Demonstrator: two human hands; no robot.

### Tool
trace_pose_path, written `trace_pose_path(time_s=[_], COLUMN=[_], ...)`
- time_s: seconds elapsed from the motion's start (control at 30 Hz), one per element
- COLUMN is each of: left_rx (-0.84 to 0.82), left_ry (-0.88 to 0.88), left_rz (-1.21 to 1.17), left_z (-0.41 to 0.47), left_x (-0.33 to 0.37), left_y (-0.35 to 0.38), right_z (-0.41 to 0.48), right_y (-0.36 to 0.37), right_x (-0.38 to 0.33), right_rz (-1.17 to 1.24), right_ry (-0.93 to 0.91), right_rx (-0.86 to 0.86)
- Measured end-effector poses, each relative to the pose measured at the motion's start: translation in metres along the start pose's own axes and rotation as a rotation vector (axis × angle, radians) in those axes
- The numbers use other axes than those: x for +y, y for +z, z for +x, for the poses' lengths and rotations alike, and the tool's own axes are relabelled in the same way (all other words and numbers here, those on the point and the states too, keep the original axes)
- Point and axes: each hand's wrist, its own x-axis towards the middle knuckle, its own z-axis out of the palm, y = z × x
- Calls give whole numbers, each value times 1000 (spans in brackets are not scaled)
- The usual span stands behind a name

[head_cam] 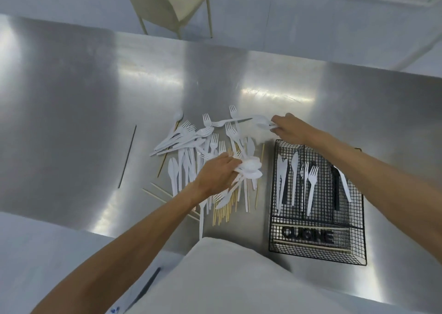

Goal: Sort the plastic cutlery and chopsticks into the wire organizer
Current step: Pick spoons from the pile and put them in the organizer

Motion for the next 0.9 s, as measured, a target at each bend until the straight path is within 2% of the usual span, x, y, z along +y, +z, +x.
trace_pose_path(time_s=[0.33, 0.53, 0.7, 0.9], left_rx=[229, 252, 242, 232], left_ry=[-546, -652, -658, -725], left_rz=[-207, -458, -578, -646], left_z=[-83, -97, -114, -128], left_x=[-66, -67, -70, -83], left_y=[-43, -50, -44, -34], right_z=[-40, -57, -69, -85], right_y=[40, 72, 93, 112], right_x=[-36, -64, -78, -80], right_rz=[400, 515, 690, 707], right_ry=[335, 399, 481, 581], right_rx=[212, 267, 340, 392])
